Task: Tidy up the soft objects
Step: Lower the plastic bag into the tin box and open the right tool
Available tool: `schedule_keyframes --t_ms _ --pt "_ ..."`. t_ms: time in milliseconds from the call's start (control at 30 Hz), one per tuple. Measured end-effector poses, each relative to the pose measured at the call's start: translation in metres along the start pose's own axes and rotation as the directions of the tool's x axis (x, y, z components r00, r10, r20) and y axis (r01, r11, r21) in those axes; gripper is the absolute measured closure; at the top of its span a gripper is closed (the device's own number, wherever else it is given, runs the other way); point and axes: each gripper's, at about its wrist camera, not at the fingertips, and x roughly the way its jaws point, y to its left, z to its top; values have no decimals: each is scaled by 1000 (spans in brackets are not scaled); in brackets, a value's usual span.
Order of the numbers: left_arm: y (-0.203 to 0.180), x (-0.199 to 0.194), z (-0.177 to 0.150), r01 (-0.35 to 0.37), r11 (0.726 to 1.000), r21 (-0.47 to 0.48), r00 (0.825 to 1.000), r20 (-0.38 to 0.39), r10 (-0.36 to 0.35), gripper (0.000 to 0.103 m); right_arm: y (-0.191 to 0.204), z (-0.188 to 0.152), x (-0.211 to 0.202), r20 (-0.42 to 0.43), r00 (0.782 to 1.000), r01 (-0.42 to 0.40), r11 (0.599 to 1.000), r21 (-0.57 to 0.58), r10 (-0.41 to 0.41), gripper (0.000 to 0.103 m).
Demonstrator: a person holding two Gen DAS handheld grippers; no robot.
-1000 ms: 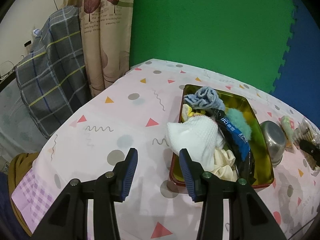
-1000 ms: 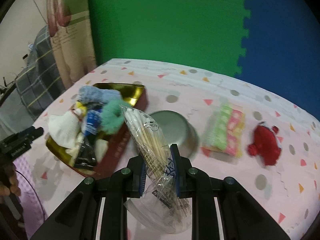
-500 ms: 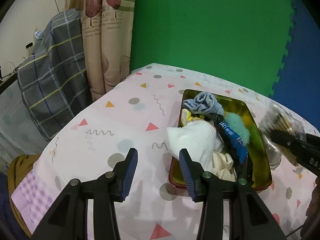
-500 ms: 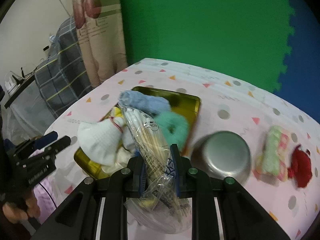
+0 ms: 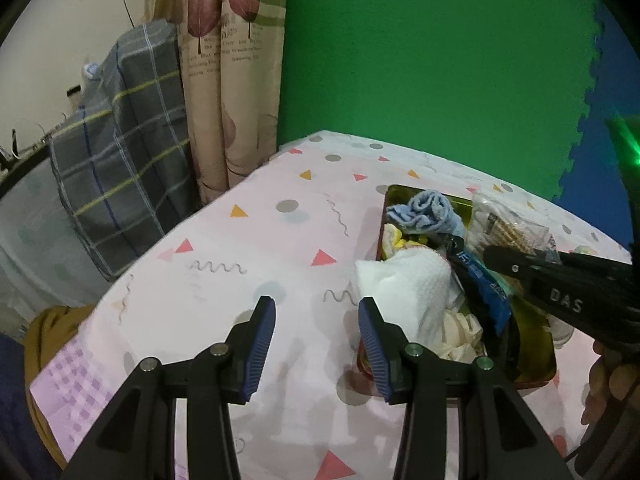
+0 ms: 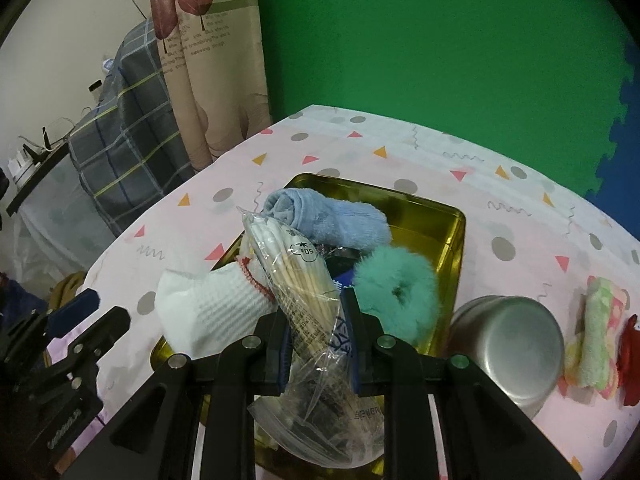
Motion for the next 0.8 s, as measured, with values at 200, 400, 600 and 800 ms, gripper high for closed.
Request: schedule_keyframes --t_ms 200,400,600,800 --pt "0 -1 -1 -8 1000 -4 1000 2 8 59 3 3 16 -19 1000 24 1000 -12 -24 83" --pt "0 0 0 -7 1000 -4 1000 1 7 59 9 2 16 -23 1000 13 1000 -21 -14 79" --pt "1 -1 0 -6 1000 1 1000 7 6 59 16 -1 5 3 1000 -12 999 -30 12 58" --pt "1 -2 0 -6 1000 5 1000 9 6 59 25 -4 -12 34 999 -23 998 -58 25 47"
